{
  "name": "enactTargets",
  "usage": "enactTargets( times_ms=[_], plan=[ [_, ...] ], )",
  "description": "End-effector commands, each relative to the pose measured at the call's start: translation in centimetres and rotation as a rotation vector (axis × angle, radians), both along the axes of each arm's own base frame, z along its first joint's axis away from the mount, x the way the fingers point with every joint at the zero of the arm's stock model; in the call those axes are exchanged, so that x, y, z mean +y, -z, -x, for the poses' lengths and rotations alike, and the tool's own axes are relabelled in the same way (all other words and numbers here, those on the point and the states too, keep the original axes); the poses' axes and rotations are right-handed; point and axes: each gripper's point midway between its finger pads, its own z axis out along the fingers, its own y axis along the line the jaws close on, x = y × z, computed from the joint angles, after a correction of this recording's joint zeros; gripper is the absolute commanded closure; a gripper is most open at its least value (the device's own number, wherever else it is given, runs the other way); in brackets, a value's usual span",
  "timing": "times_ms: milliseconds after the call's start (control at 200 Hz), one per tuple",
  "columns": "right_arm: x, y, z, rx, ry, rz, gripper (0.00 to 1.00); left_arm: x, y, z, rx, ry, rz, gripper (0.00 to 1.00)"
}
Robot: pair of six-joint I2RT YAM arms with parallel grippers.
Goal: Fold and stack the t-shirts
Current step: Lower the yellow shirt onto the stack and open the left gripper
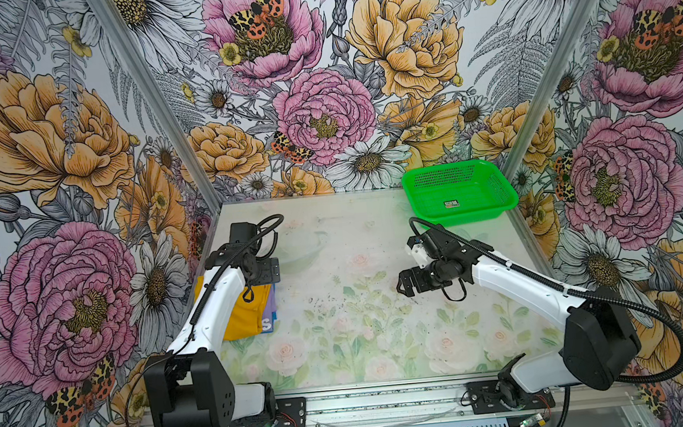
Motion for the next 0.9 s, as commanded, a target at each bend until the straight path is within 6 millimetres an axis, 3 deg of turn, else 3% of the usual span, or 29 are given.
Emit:
enactTargets(
  times_ms=[0,250,560,615,710,896],
  plan=[
    [0.3,-0.5,-0.5,-0.036,0.002,-0.004,0.01,0.4,1.5,-0.5,0.012,-0.064,-0.031,0.09],
    [0.0,0.0,-0.3,-0.028,0.01,0.008,0.01,0.3,3.8,-2.7,-0.009,-0.121,-0.026,0.41],
    [-0.2,0.4,-0.3,-0.022,0.016,0.017,0.01,-0.4,6.3,-4.5,0.025,-0.126,-0.096,0.41],
    [-0.2,0.4,-0.3,-0.022,0.013,0.019,0.01,-0.4,6.4,-4.7,0.022,-0.133,-0.105,0.53],
    [-0.4,0.6,-0.2,-0.018,0.017,0.02,0.01,-0.6,6.0,-5.2,0.01,-0.136,-0.107,0.62],
    [-0.5,0.9,0.0,-0.012,0.018,0.028,0.01,-0.6,5.2,-5.5,-0.012,-0.137,-0.112,0.62]
  ],
)
